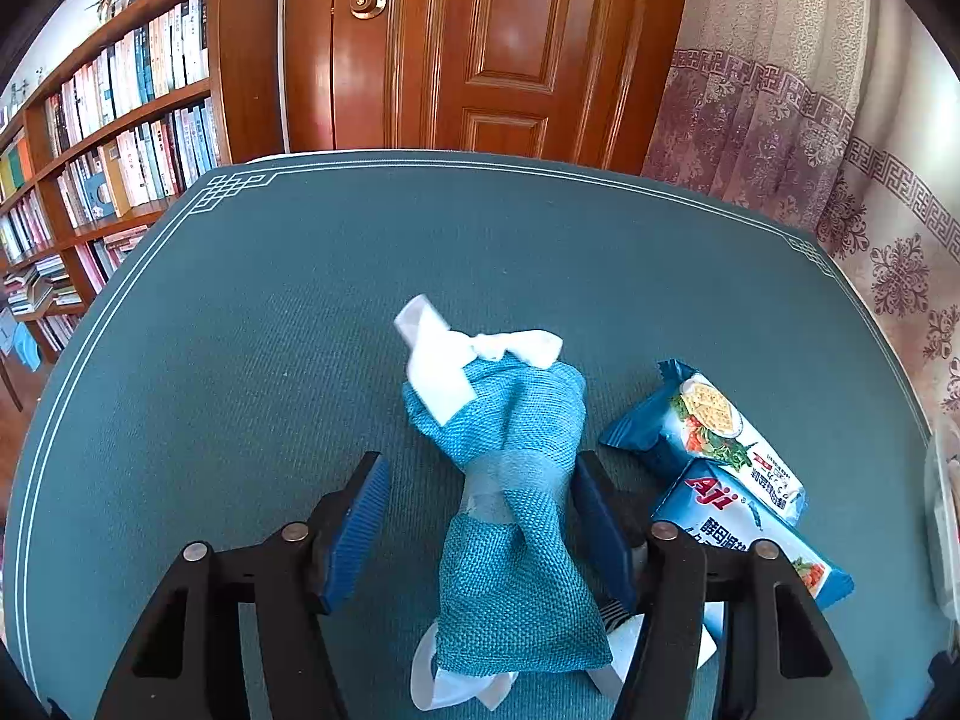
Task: Organize objects
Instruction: 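Move the left gripper to the blue cloth bundle and grasp it, then grasp the blue cracker packet with the right gripper while the left holds the blue cloth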
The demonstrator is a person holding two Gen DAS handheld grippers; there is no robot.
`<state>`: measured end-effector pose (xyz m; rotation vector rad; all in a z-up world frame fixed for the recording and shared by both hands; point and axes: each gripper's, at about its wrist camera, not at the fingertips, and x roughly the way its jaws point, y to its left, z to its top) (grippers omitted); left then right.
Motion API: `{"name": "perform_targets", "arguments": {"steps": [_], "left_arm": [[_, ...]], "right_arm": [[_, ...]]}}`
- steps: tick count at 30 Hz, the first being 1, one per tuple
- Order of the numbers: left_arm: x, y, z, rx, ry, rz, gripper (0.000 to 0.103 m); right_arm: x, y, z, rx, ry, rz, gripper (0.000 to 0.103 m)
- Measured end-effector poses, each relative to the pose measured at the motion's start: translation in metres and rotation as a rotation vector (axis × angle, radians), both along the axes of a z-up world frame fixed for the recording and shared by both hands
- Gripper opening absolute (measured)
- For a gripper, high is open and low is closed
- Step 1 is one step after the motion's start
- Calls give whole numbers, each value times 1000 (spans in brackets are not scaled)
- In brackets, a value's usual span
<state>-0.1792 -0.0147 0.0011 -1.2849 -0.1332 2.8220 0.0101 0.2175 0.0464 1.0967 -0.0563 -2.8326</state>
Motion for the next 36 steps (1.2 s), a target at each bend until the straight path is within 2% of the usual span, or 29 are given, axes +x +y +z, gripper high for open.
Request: {"name": "perform_targets", "arguments": {"steps": [2,3,6,15,22,28,36], "left_arm": [[1,-1,0,5,2,-5,53],[1,-1,1,11,4,-10,44],[4,-3,1,28,6,-22,41],[9,-19,16,73,57,25,40],[10,-31,19,108,59,60,40],[11,-34,20,128,65,61,40],[11,-37,19,146,62,56,40]], "right_arm": [[-7,-9,1,-1,4,21,68],[-11,-14,2,3,7,32,68],[-21,-30,6,19,26,67,68],[-55,-71,10,127,78,157,68],[-83,-102,3,276,120,211,68],[-101,-123,-3,301,107,270,68],[-119,-146,-19,417,74,351,71]]}}
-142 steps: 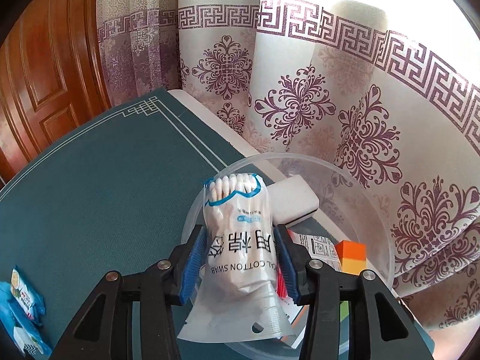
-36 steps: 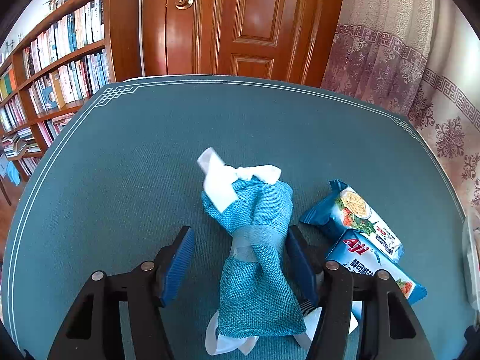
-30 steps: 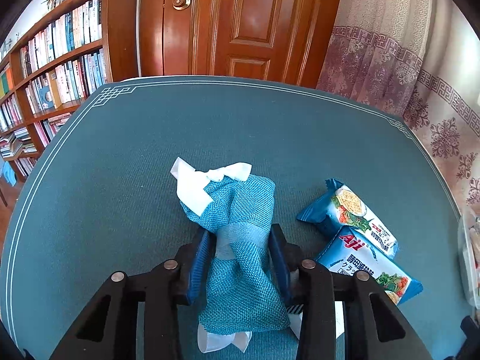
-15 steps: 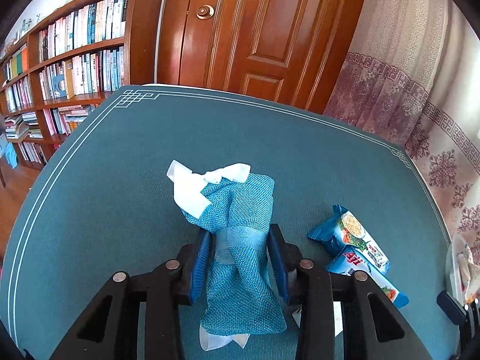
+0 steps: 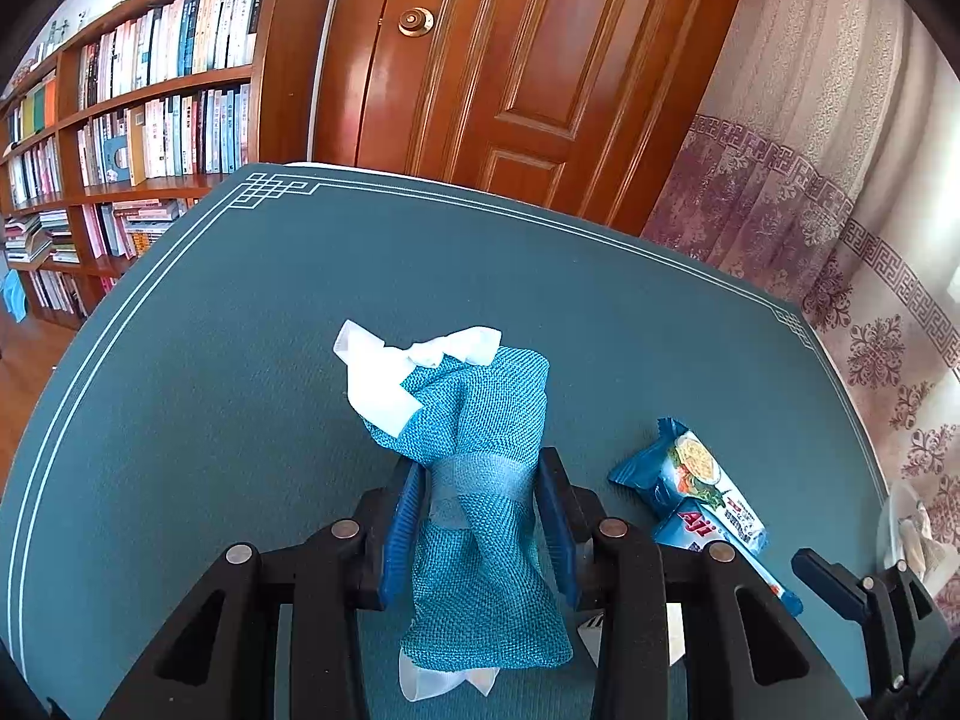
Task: Organize objects
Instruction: 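Grasp the blue cracker packet with the right gripper while the left holds the blue cloth, then carry the blue cracker packet into the bowl and open the right gripper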
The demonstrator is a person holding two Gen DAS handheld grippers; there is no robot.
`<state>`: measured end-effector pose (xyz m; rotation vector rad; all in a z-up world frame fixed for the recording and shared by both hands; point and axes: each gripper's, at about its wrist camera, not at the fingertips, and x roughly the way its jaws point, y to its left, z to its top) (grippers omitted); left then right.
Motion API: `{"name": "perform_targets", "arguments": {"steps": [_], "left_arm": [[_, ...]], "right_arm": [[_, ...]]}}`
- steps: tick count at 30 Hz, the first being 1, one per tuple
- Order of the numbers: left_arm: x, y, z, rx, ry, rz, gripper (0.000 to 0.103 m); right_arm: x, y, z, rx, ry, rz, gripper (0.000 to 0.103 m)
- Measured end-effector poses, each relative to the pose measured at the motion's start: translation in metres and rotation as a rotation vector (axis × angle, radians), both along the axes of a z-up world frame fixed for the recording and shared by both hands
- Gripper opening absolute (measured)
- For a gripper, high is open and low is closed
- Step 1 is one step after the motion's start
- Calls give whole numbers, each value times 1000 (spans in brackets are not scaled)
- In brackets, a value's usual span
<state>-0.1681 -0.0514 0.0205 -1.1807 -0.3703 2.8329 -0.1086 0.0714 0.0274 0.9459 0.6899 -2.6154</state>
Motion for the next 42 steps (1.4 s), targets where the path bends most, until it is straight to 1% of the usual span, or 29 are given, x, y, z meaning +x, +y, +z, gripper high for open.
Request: {"name": "perform_targets", "arguments": {"steps": [5,9,10,11,12,13,15,18,24,30,35,42], "left_arm": [[0,-1,0,9,0,1,40],[1,-2,1,14,2,0,40],[1,-2,1,15,3,-2,40],[2,-2,1,14,4,-3,40],[2,-2,2,15,5,-4,40],[2,-2,2,16,6,-6,40],[3,-1,3,17,9,-10,40],[5,0,7,20,18,-15,40],[9,-1,15,35,41,-22,40],[13,4,23,40,63,-42,40],[18,11,30,44,82,-69,40],[25,26,39,38,103,-117,40]], "right_arm": [[-2,-11,-10,61,12,8,71],[-5,-13,-10,44,12,-2,70],[-6,-12,-10,34,2,-1,67],[-6,-12,-10,29,-6,-1,60],[-6,-12,-10,25,-12,1,56],[-6,-12,-10,27,-14,1,55],[-3,-11,-9,20,-21,-1,49],[-1,-4,-6,-38,-58,-13,46],[8,24,2,-211,-141,-73,45],[26,49,9,-317,-166,-130,45],[39,67,13,-360,-170,-172,43],[55,79,11,-363,-184,-199,43]]}}
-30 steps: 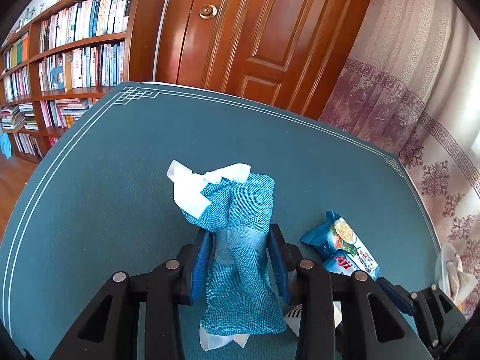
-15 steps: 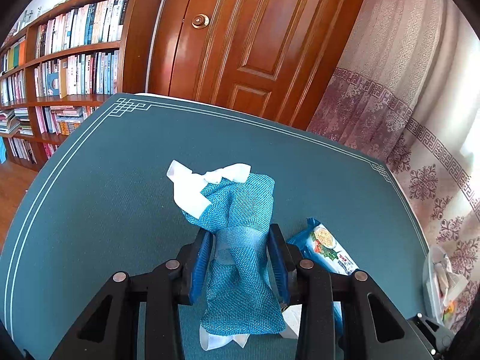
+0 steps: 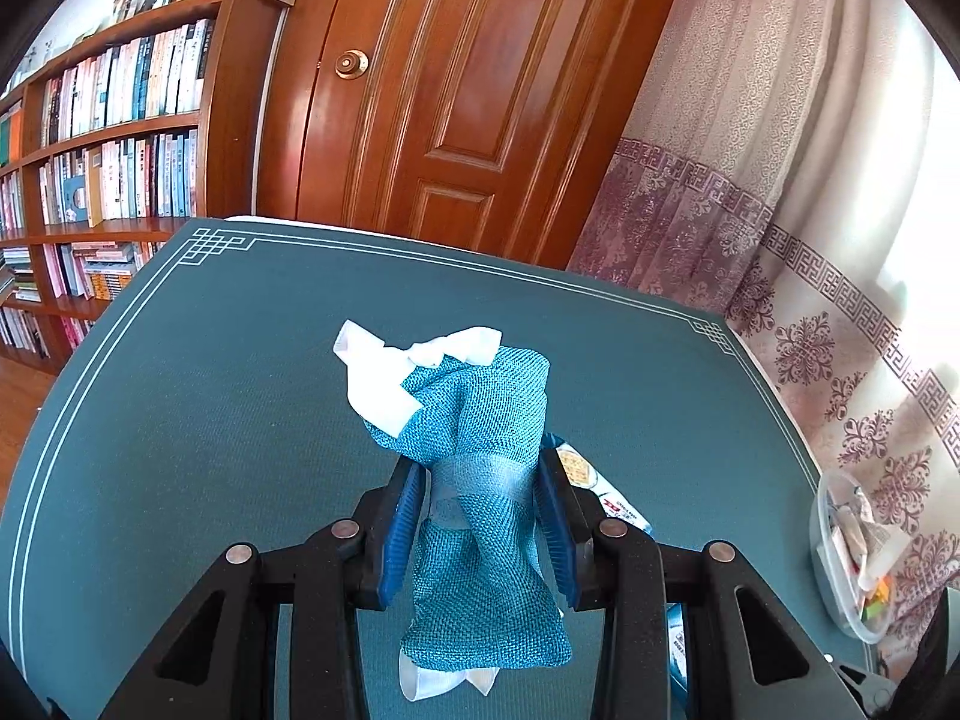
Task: Organize objects
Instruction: 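Carry the blue cracker packet into the bowl and open the right gripper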
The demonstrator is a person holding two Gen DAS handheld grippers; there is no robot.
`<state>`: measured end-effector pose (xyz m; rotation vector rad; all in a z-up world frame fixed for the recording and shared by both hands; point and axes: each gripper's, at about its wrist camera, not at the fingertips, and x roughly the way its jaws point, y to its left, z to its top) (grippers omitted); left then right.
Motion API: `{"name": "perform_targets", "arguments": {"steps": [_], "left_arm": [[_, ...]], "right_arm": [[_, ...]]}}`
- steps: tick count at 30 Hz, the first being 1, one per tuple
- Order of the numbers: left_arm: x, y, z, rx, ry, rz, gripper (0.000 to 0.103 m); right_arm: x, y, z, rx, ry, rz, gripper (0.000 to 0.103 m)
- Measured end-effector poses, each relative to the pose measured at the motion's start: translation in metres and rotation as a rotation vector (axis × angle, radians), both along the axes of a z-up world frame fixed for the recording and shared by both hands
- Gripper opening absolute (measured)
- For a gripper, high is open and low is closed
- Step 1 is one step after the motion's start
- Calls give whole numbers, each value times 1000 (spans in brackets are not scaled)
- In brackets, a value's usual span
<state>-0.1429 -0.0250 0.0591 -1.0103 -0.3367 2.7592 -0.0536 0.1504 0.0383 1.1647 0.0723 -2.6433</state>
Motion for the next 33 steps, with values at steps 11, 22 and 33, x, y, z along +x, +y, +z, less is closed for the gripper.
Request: {"name": "perform_targets", "arguments": {"steps": [11,22,33], "left_arm": [[10,7,10,12,33,-39,40],[18,18,20,30,55,-87,40],[28,46,19,-1,60,-159,40]], "right_arm": [[-6,-5,-12,48,-18,-45,55],[-9,-8,-16,58,-21,-103,43],[13,7,-6,-14,5,-144,43]]}}
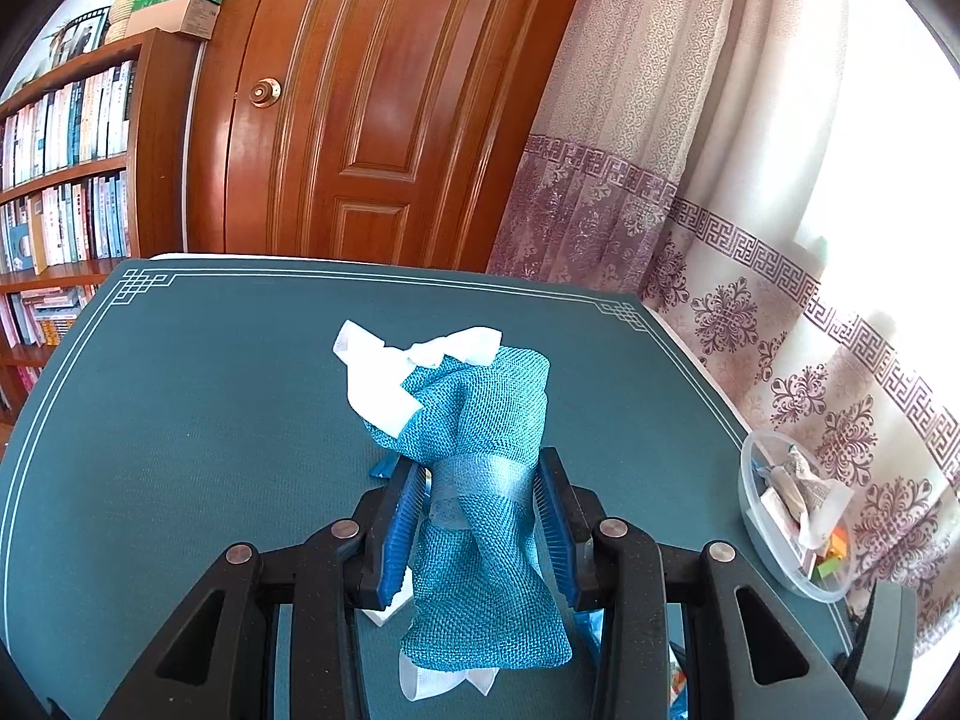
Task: Organize objects
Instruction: 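Carry the blue cracker packet into the bowl and open the right gripper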
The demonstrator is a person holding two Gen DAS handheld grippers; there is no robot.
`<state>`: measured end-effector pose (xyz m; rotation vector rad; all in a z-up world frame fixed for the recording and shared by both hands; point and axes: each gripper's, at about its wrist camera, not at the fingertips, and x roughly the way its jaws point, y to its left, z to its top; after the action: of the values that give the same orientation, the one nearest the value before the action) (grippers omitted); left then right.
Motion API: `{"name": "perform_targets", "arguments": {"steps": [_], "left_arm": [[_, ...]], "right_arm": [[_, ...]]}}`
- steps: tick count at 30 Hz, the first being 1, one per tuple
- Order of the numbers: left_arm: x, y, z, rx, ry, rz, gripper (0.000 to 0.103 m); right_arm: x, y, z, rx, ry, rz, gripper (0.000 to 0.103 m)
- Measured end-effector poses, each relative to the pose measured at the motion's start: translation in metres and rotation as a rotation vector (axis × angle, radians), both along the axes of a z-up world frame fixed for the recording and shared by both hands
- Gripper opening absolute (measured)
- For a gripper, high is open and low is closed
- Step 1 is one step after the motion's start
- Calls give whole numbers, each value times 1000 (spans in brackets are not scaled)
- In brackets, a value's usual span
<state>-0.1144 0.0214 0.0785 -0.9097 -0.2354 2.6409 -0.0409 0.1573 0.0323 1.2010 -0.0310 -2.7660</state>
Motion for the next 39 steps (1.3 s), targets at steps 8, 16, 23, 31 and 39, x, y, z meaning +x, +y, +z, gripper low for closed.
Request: {"name": "perform_targets", "arguments": {"steps": [8,16,23,31,39], "left_arm": [[5,9,1,0,-2,-34,40],[10,18,2,-7,5,-62,40],[12,25,0,-16,2,-77,40],[16,36,-1,-31,3,-98,40],[18,40,-1,-38,3,-102,40]], "right_arm": [[12,26,17,-25,32,-63,43],[27,70,40,-23,95,-178,43],[42,128,54,-4,124,-316,43],[60,183,61,18,142,-459,43],[51,220,51,61,110,-551,43]]}}
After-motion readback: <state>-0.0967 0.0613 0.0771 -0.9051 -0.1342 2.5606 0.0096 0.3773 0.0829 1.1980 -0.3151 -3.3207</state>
